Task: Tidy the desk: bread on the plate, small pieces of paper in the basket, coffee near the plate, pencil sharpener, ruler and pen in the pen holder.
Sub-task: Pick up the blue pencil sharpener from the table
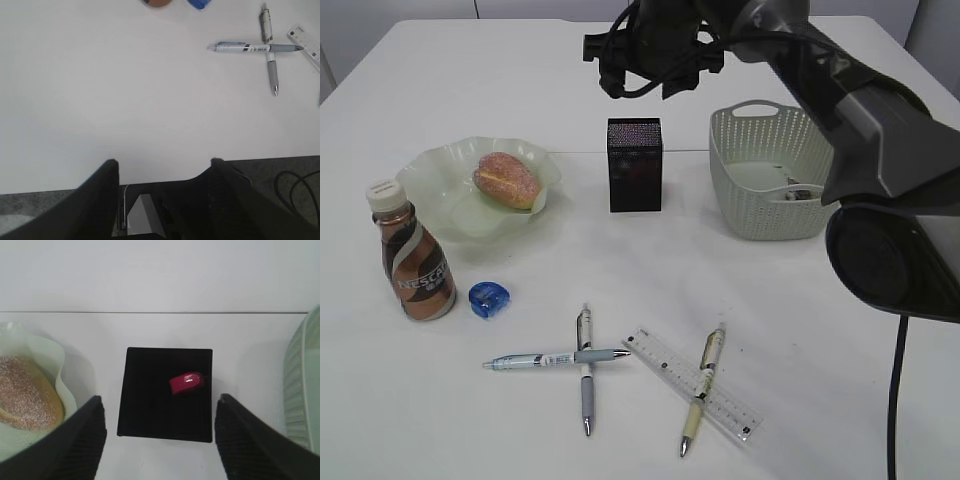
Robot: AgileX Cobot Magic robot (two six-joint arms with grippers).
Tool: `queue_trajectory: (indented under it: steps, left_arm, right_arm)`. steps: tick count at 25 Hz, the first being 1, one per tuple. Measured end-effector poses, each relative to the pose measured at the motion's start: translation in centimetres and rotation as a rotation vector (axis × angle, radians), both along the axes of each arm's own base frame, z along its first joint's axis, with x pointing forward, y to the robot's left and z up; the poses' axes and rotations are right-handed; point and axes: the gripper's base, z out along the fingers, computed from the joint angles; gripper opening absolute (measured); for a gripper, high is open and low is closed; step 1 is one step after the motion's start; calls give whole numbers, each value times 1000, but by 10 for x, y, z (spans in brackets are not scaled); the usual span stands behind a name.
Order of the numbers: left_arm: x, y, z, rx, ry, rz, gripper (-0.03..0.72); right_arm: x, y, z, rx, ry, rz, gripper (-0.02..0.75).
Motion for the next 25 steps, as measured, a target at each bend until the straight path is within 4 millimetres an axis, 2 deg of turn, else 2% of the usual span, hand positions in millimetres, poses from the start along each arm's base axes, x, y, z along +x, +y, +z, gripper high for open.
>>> queue_trajectory:
  steps: [7, 13, 25]
  left_arm:
    - [0, -1, 0, -15, 2, -4, 424]
    - [0, -1, 0, -8, -1, -17, 424]
    - [0, -1, 0, -4, -2, -25, 424]
  right_arm:
    - [-5, 5, 4, 29, 29, 69, 505]
    - [-17, 11, 31, 112, 12, 158, 505]
    - [-39, 9, 84, 139, -82, 293, 505]
